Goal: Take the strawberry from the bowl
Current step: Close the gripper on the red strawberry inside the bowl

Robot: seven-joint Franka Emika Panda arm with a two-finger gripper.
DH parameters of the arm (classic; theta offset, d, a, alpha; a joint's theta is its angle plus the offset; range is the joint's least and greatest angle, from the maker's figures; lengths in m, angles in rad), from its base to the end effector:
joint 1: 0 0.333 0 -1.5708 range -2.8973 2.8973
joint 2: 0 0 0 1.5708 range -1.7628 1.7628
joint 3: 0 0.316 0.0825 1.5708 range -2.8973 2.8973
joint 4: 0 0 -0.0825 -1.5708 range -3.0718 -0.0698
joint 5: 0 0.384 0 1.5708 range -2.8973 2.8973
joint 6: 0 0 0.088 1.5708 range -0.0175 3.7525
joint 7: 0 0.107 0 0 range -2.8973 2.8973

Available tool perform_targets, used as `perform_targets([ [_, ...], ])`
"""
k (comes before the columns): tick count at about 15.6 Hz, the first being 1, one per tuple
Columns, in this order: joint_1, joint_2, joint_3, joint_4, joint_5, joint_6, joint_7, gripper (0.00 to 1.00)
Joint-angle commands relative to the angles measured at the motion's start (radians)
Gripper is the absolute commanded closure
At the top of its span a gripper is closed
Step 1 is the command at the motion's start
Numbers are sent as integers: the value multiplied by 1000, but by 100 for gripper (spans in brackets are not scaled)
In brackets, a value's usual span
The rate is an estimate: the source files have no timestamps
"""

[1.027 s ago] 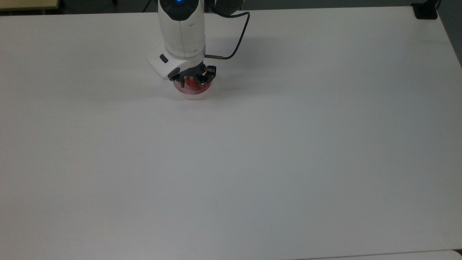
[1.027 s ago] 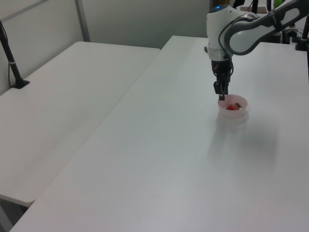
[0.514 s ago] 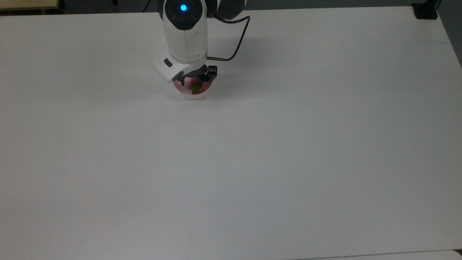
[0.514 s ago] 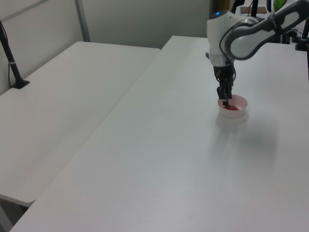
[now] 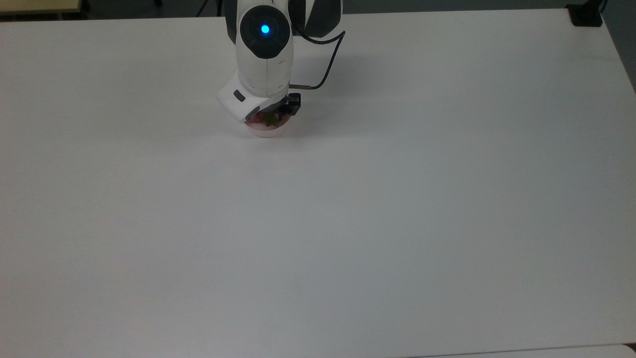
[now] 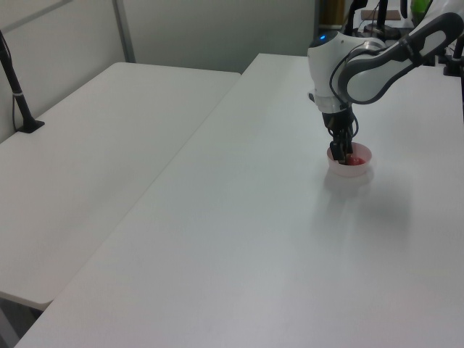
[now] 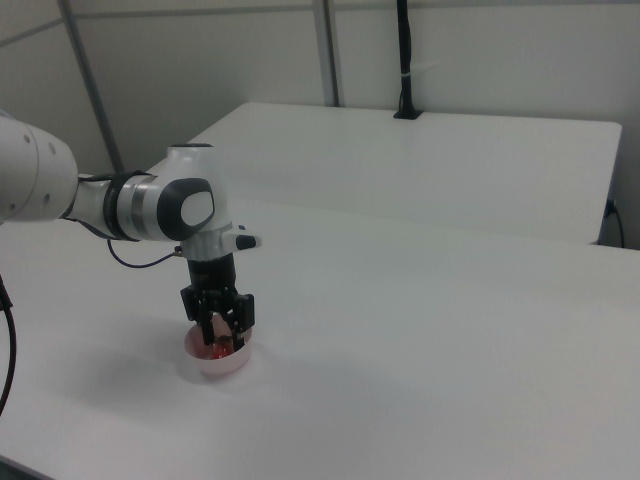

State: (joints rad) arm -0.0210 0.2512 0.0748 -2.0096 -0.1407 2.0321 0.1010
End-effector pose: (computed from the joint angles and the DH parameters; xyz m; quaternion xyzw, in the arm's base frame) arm 0.5686 0.0217 0.3143 0.9922 0.0147 -0.1090 0.0582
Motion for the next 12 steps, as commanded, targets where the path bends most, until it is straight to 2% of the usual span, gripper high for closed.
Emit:
perform_targets([
  [1, 3, -15, 22, -38, -10, -12, 69, 32],
  [3, 1, -15, 22, -38, -7, -10, 71, 42],
  [4, 3, -15, 22, -38, -7, -10, 71, 54],
  [5, 3, -15, 22, -37, -7, -12, 69, 60],
  [8, -1, -18, 23, -32, -7, -18, 60, 65],
  [12, -5, -46, 23, -23, -2, -21, 57, 65],
])
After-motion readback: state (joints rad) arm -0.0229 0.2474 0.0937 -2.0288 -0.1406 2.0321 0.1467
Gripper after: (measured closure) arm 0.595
